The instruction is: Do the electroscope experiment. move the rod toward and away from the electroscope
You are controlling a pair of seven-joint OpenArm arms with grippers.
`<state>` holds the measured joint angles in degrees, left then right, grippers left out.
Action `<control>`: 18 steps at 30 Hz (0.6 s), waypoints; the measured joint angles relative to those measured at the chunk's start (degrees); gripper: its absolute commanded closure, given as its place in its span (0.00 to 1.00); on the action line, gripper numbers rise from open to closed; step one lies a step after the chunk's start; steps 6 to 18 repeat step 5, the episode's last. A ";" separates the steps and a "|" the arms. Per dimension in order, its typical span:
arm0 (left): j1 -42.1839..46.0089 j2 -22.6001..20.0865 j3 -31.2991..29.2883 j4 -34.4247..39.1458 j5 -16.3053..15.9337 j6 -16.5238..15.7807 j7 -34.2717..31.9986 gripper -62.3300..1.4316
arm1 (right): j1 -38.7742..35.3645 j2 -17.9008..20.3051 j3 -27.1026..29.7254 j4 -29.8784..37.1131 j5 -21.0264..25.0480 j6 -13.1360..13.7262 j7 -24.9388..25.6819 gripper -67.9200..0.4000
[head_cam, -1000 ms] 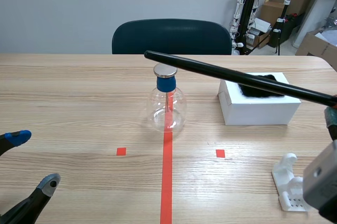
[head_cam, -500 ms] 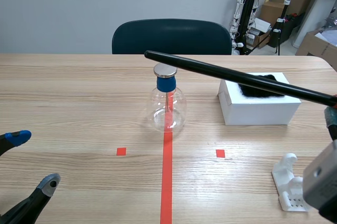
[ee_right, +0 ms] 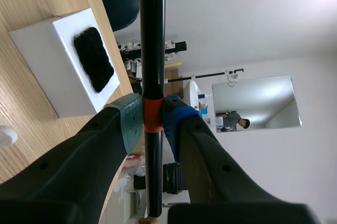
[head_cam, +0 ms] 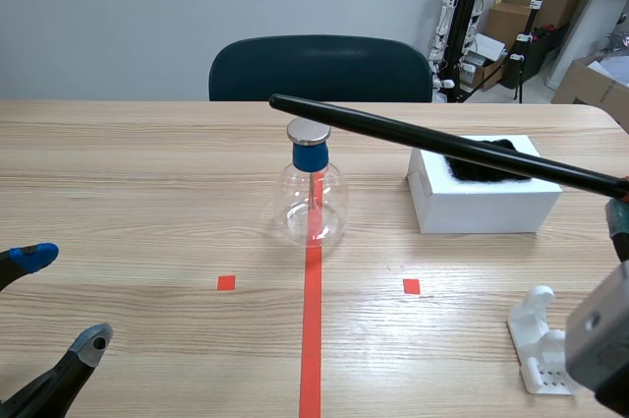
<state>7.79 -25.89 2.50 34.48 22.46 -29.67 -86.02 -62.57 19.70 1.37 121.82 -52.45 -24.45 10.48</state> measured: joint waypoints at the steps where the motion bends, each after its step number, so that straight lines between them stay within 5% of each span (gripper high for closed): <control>1: 0.00 0.00 0.00 0.00 0.00 0.00 0.00 0.00 | 0.00 0.00 0.00 0.00 0.00 0.00 0.00 0.94; 18: 0.00 0.00 0.00 0.00 0.00 0.00 0.00 0.00 | 0.00 0.00 0.00 0.00 0.00 0.00 0.00 0.94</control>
